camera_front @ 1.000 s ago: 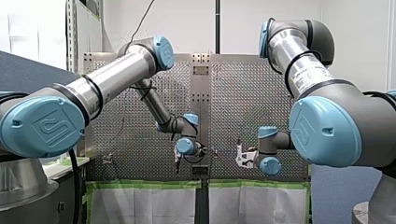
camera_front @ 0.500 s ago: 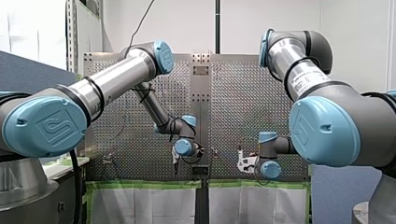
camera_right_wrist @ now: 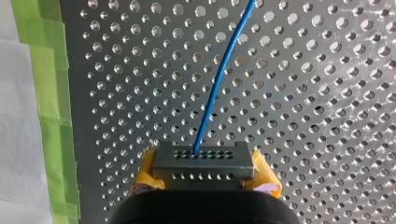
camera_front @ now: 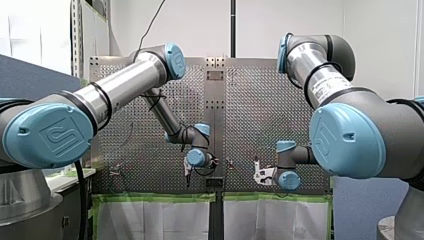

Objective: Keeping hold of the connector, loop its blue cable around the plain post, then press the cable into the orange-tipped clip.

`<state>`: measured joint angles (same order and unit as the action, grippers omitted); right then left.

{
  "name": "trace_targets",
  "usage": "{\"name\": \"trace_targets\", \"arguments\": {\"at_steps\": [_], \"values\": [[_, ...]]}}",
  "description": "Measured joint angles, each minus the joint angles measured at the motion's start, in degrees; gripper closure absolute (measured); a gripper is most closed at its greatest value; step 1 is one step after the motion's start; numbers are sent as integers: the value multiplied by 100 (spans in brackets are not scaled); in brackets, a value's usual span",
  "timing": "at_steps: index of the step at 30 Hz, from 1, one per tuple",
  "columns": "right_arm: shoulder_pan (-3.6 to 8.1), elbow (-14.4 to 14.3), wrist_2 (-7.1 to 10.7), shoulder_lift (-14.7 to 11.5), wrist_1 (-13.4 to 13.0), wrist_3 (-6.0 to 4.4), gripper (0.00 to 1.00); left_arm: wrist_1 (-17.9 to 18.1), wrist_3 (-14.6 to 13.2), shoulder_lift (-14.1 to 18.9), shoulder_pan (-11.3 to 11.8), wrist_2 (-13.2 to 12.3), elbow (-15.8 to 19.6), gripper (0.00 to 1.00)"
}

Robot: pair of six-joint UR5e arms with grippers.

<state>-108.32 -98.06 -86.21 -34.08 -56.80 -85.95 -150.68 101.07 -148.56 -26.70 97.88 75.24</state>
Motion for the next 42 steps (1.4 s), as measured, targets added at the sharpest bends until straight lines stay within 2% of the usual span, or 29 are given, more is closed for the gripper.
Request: {"name": "trace_targets", "arguments": {"at_steps": [5,7,8,9,10,12,13,14,15,17,25,32,37,42], "values": [[0,7,13,0,8,-9,100,-21,0,0,-1,2,4,100],[-1,8,16,1,9,-10,100,-29,1,0,1,1,5,96],[0,8,20,0,9,-11,100,-33,3,0,1,2,5,85],[0,9,24,0,8,-11,100,-34,4,0,2,3,5,67],[0,9,29,0,7,-11,100,-37,6,0,2,4,6,67],[-1,8,35,1,4,-11,100,-47,7,1,3,17,6,38],[0,9,37,0,3,-11,100,-64,5,2,3,40,6,38],[0,8,39,1,2,-11,100,-82,1,2,4,64,6,18],[0,8,39,1,2,-11,100,-102,-7,2,4,90,6,4],[-1,9,41,1,3,-9,100,-165,-29,3,4,140,6,0],[0,10,41,1,2,-11,100,-483,-319,14,-13,188,6,0],[0,17,71,1,18,-13,100,-800,-709,42,-149,-2,67,0],[0,18,76,1,26,-12,100,-654,-1018,250,-196,-79,315,0],[0,18,76,1,27,-11,100,-406,-1162,505,-203,-141,576,0]]}}
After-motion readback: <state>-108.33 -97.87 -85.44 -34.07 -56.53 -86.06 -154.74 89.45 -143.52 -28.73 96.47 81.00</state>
